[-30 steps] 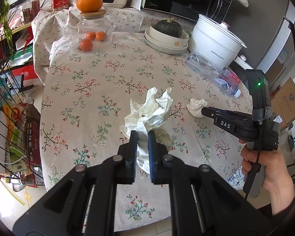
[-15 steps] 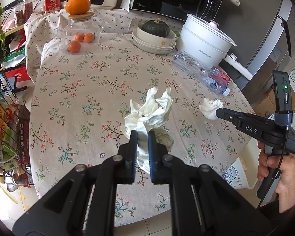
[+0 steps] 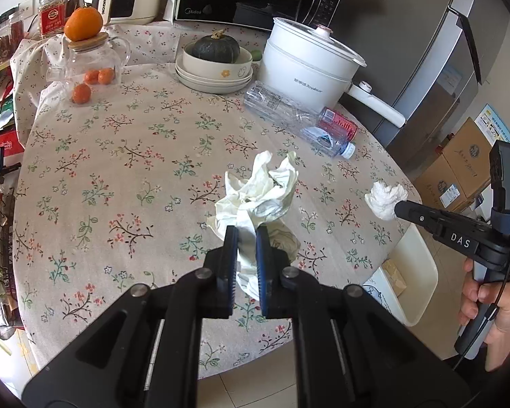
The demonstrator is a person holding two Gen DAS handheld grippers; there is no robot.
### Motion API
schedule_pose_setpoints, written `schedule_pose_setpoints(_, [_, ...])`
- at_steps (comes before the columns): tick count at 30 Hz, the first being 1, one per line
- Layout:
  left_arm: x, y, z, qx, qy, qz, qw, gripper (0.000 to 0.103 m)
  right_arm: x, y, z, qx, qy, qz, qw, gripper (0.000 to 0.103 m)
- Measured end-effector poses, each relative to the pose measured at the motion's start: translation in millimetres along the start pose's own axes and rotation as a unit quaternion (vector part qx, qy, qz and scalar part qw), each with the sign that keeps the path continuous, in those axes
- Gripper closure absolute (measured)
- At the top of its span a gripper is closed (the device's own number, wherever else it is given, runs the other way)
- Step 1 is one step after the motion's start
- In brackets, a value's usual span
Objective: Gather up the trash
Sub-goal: 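Lift the tissues with both tools and carry them toward the bin, then open both tools over the white bin to drop the tissues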
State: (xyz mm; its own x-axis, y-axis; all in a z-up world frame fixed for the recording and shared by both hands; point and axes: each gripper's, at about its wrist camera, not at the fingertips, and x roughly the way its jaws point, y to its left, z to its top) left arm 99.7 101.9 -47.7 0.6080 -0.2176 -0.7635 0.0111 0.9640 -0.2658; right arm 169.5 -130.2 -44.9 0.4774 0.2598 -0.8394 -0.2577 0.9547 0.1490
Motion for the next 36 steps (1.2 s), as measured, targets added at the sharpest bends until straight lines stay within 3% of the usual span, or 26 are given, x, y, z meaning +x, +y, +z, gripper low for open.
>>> schedule_pose_setpoints(22, [45, -137, -19, 0.095, 0.031, -0.076, 0.9921, 0.092, -61, -156, -70, 0.113, 0.008, -0.065, 0.991, 0.089])
schedule_pose_setpoints(36, [89, -228, -56, 0.172, 0.066, -0.145, 0.9722, 0.091, -79, -229, -126, 0.175, 0.034, -0.094, 0.980, 0.089])
